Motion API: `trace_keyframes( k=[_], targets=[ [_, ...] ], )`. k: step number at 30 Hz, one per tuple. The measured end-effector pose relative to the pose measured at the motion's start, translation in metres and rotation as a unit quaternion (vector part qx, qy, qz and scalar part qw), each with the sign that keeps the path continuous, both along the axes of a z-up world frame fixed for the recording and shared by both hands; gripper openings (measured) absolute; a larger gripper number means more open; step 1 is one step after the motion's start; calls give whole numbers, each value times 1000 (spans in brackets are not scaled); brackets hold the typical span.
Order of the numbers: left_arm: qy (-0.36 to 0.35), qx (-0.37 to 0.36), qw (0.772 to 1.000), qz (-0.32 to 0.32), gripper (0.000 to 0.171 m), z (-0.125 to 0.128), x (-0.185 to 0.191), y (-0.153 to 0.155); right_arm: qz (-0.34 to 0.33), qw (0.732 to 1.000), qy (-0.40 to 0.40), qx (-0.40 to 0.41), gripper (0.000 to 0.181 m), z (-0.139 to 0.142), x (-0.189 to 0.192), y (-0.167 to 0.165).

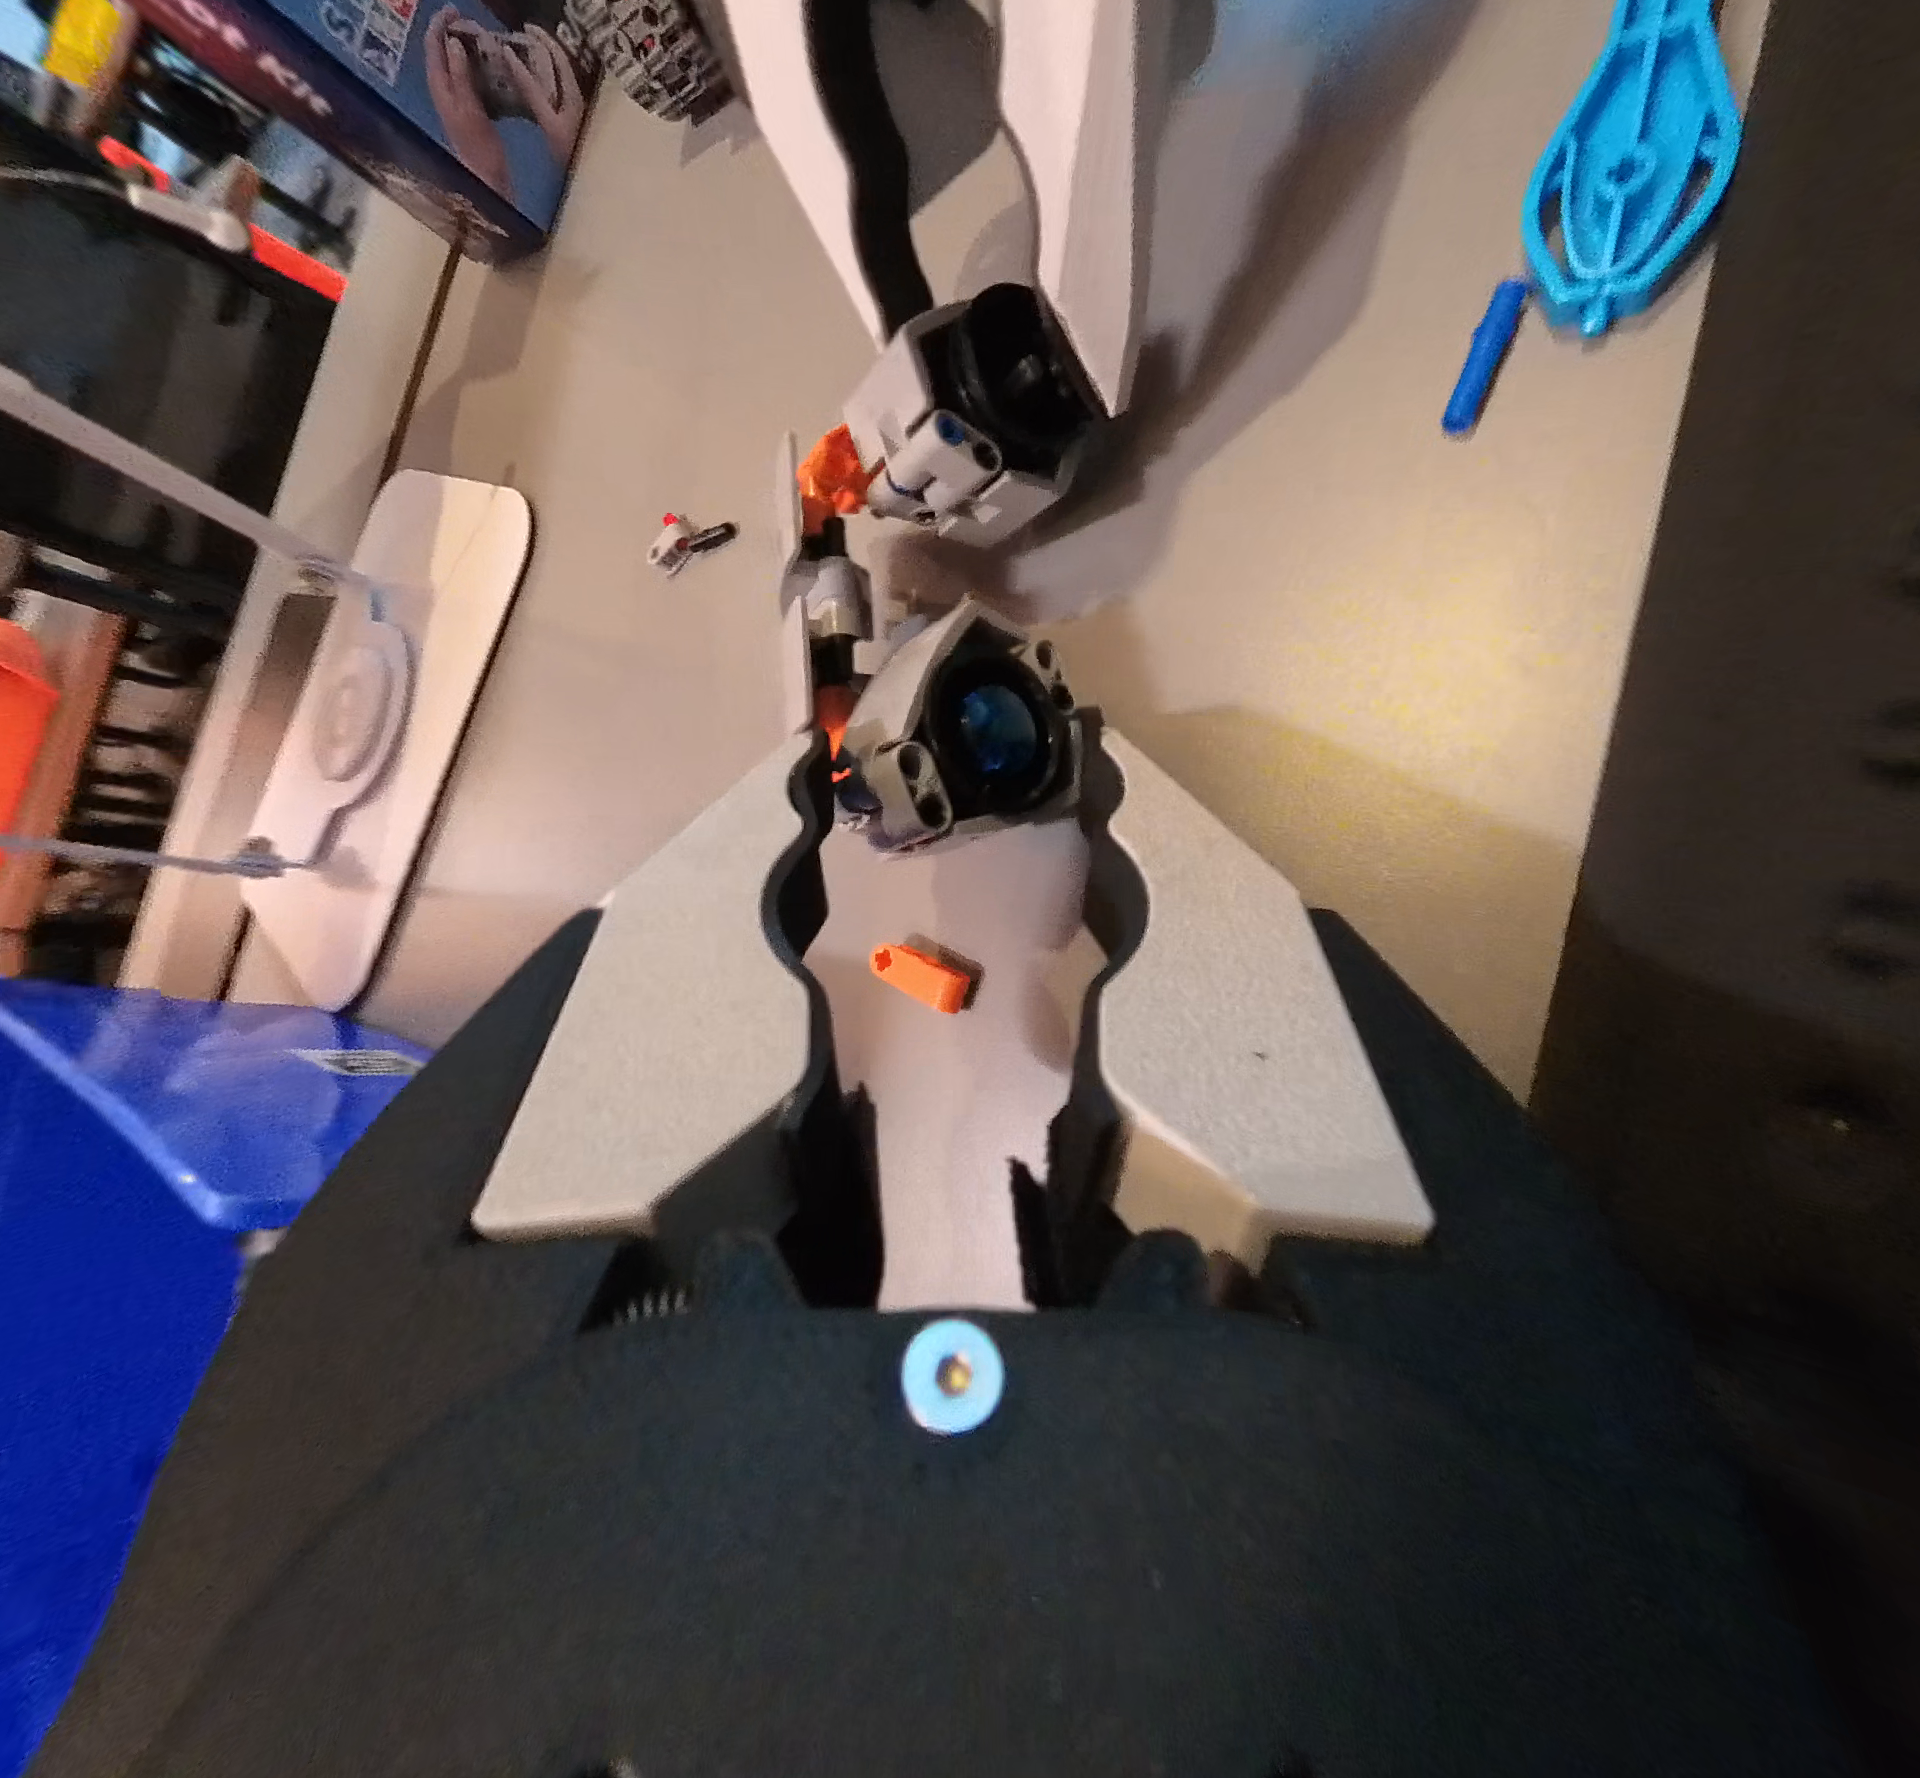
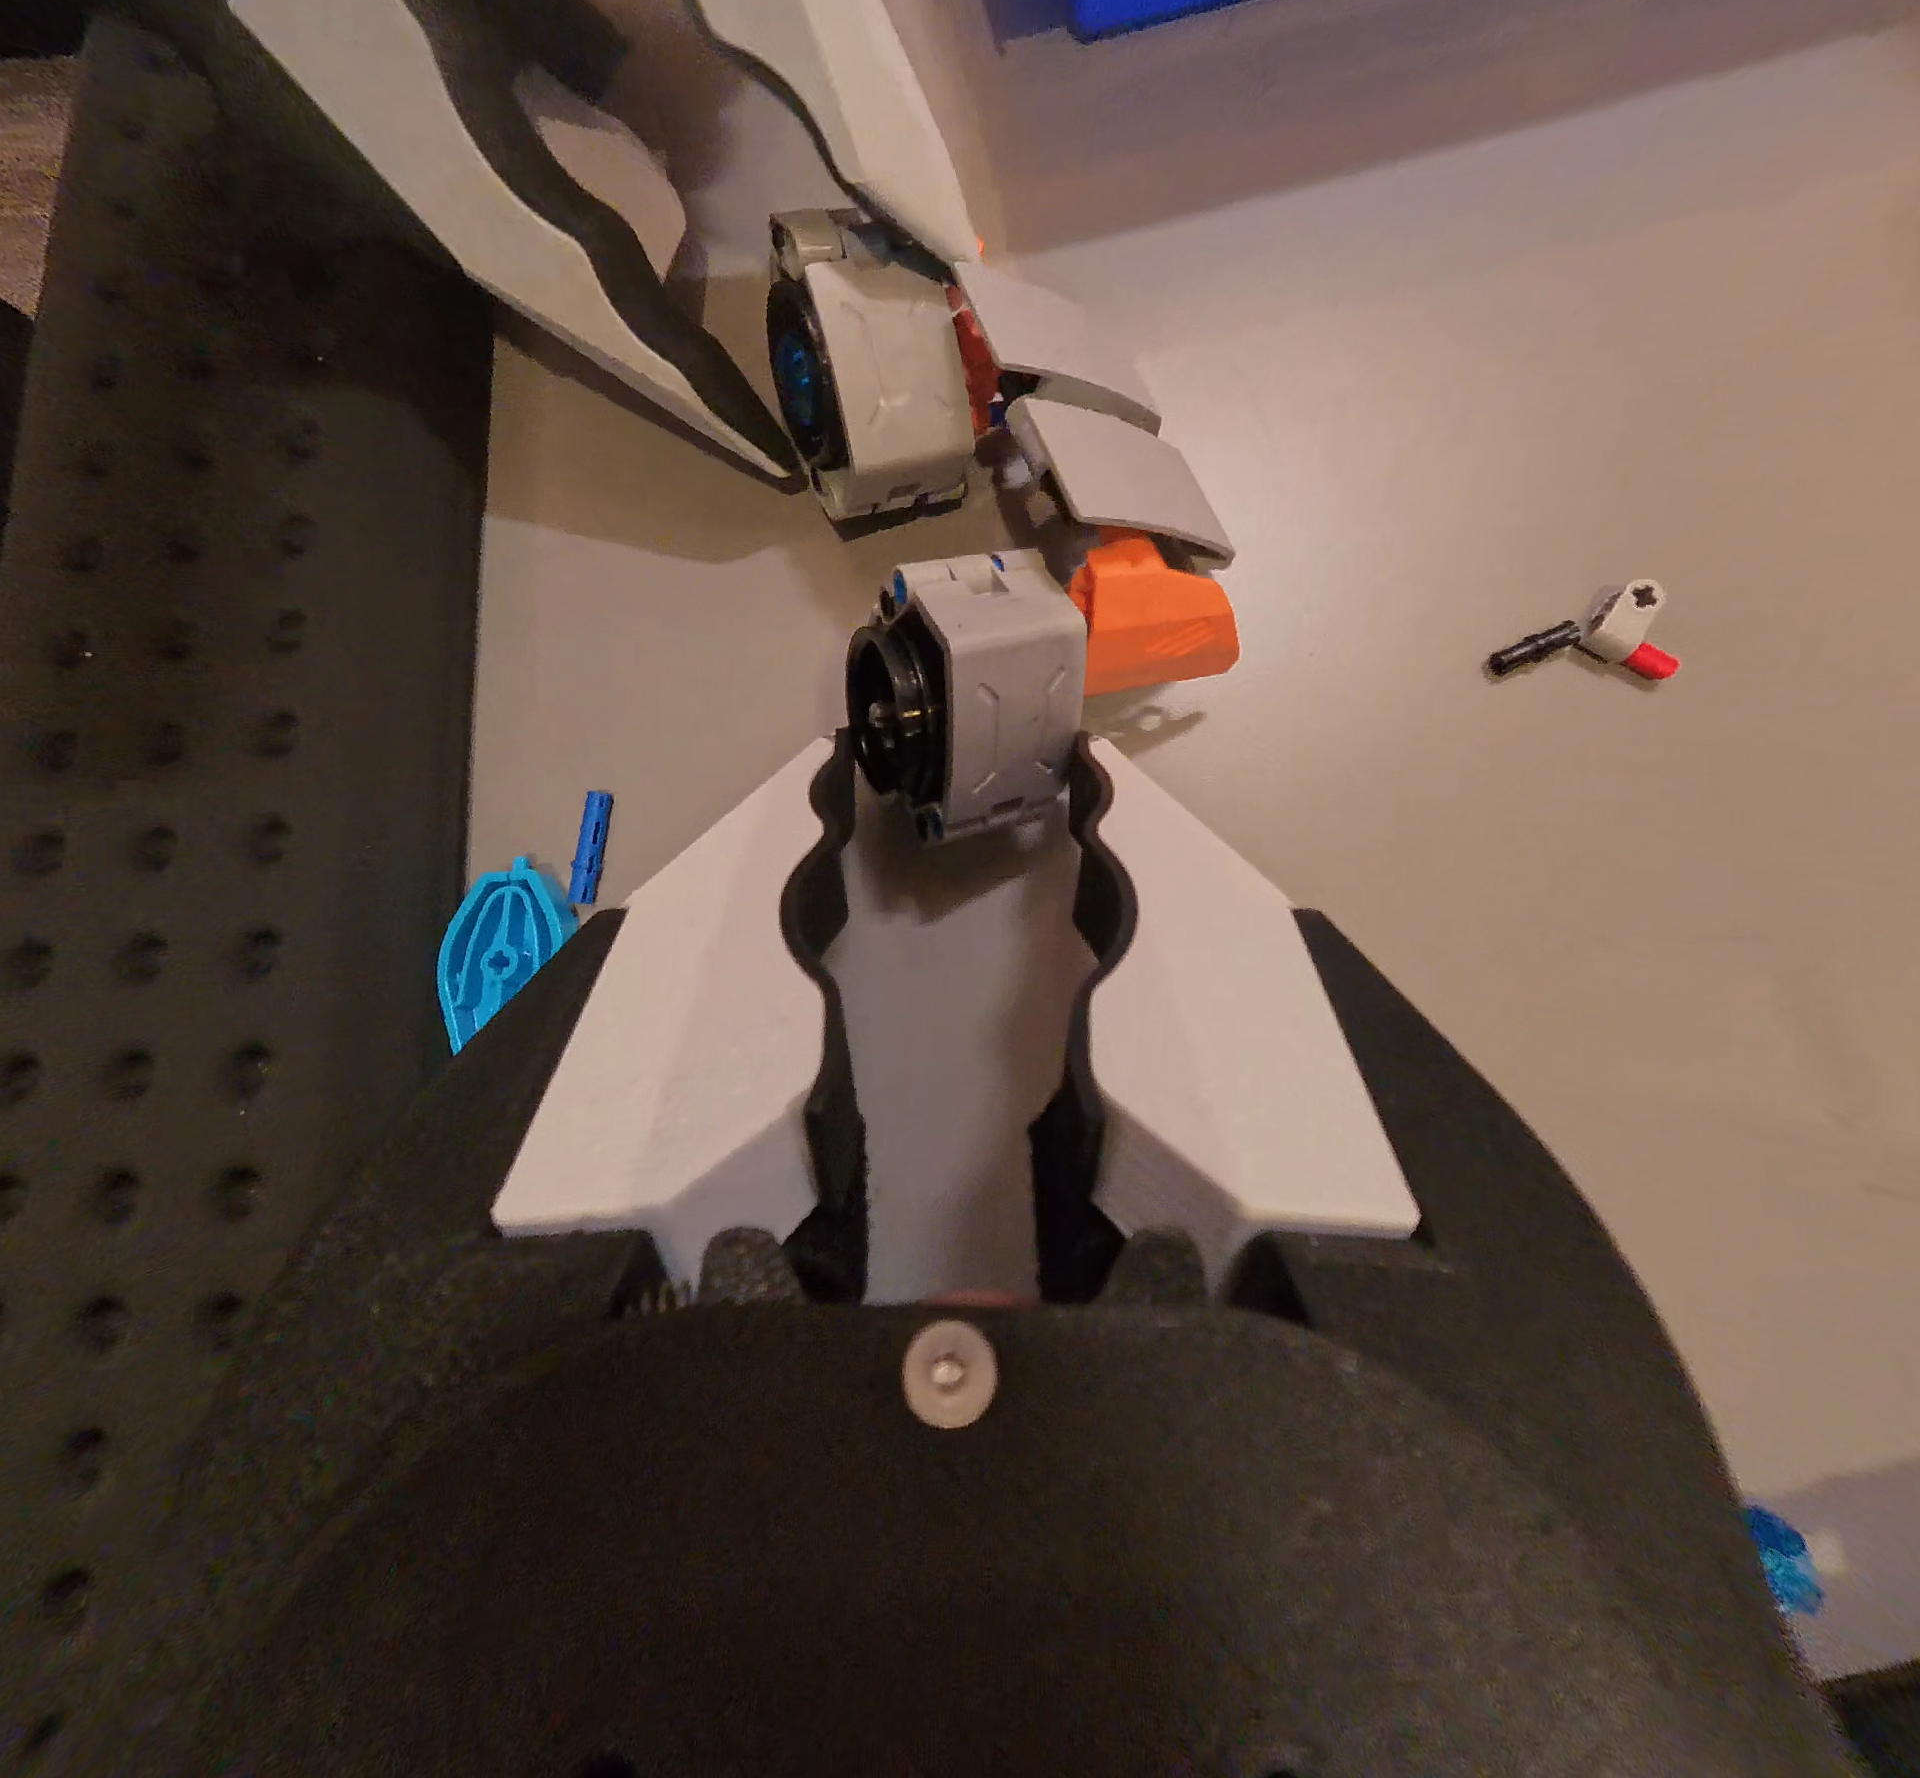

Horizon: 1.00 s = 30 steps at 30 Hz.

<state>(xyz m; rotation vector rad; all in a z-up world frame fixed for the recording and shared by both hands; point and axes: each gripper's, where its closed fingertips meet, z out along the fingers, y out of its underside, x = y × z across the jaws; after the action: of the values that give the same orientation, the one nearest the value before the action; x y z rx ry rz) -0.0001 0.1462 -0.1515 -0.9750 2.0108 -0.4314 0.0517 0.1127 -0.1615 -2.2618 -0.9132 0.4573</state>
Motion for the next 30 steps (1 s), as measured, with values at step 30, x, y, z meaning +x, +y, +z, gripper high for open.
trace_keyframes(
  k=[30],
  targets=[
    [-61,-35,995,75,46,15,8,11,-102,974,185,-79,39,18,-8,6]
  ],
)
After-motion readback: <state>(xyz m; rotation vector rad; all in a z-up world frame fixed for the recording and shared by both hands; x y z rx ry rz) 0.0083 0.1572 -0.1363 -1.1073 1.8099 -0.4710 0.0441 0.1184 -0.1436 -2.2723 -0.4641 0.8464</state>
